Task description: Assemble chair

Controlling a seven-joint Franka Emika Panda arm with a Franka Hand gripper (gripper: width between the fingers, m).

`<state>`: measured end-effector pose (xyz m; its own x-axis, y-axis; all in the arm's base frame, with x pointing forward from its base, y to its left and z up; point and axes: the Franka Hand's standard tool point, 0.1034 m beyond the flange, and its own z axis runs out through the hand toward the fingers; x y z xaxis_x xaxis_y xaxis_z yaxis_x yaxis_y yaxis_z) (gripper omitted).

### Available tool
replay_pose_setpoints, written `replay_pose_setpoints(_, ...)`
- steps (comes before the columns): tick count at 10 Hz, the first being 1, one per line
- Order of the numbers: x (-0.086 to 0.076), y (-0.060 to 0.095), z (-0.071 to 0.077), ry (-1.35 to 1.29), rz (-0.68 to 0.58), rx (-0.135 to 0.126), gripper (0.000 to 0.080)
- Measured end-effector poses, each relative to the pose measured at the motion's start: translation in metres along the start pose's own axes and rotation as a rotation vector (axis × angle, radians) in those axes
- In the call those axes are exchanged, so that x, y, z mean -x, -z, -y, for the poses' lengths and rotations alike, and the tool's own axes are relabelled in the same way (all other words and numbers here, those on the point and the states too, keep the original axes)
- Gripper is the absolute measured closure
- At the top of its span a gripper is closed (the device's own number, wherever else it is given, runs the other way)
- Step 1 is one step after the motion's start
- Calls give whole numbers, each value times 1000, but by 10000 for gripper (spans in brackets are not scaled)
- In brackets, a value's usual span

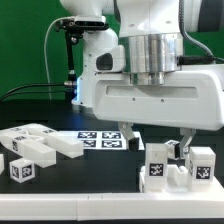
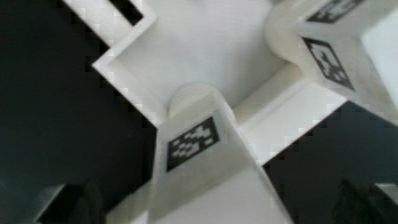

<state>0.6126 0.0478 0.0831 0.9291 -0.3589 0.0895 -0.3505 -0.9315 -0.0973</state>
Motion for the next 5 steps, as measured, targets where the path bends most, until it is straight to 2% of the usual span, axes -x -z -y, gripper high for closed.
replay_pose_setpoints(2,1,-1,0,3,-4,-1,151)
replay_pose_setpoints(3,1,-1,0,-9,-4,-1,235)
replay_pose_setpoints(4,1,-1,0,-48,-4,-1,429)
replay_pose_setpoints(5,1,-1,0,-124,-4,-2,429)
